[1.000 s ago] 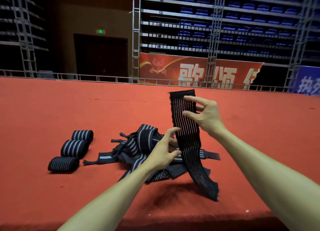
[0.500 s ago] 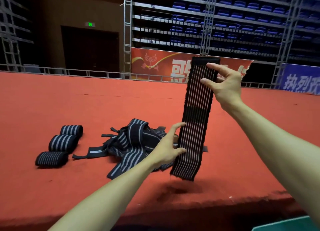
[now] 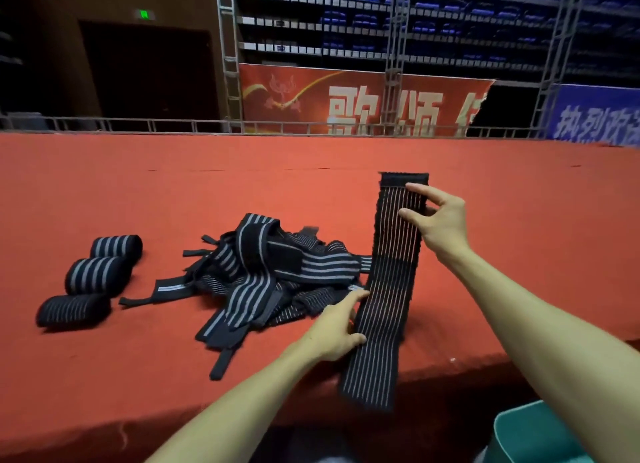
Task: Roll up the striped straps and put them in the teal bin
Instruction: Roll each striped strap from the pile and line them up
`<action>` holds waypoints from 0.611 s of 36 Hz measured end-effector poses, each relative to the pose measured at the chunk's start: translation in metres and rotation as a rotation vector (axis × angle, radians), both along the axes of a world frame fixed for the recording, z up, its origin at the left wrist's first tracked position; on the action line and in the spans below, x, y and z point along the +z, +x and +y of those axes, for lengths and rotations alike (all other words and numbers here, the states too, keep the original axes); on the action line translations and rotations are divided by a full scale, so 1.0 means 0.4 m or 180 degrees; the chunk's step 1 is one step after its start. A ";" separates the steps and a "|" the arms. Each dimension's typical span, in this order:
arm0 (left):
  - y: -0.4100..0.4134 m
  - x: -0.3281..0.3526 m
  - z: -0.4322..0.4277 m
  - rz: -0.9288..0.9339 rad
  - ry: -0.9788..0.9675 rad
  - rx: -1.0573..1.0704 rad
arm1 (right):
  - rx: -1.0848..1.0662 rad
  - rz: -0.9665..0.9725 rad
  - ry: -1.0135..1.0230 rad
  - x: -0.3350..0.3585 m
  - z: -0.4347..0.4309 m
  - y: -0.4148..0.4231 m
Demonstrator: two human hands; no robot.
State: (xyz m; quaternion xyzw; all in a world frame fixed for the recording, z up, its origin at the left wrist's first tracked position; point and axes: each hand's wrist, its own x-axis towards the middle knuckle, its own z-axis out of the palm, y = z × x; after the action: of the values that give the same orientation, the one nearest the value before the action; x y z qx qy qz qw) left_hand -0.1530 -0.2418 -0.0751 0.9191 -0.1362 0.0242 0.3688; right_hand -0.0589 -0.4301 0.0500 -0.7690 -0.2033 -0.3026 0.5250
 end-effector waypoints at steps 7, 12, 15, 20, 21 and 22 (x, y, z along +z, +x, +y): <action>0.030 -0.004 0.062 -0.0404 0.0293 0.0544 | -0.0004 0.0163 -0.0069 -0.058 0.003 0.006; 0.041 -0.020 0.136 -0.0190 0.0559 0.1307 | 0.0023 0.0167 -0.0138 -0.085 0.005 0.015; 0.037 -0.031 0.154 0.0057 0.0622 0.1254 | 0.0053 0.0206 -0.0169 -0.100 0.009 0.019; 0.045 -0.024 0.161 0.0045 0.0620 0.1229 | 0.0112 0.0237 -0.0143 -0.113 0.013 0.013; 0.046 -0.021 0.165 0.0041 0.0631 0.1202 | 0.0130 0.0252 -0.0146 -0.116 0.014 0.012; 0.047 -0.020 0.169 0.0043 0.0651 0.1167 | 0.0139 0.0263 -0.0150 -0.119 0.012 0.012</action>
State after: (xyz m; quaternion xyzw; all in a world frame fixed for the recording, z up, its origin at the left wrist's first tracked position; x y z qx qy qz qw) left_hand -0.1341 -0.1742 -0.0830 0.9613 0.0341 0.0709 0.2639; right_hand -0.0542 -0.4252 0.0024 -0.7884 -0.2052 -0.2542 0.5212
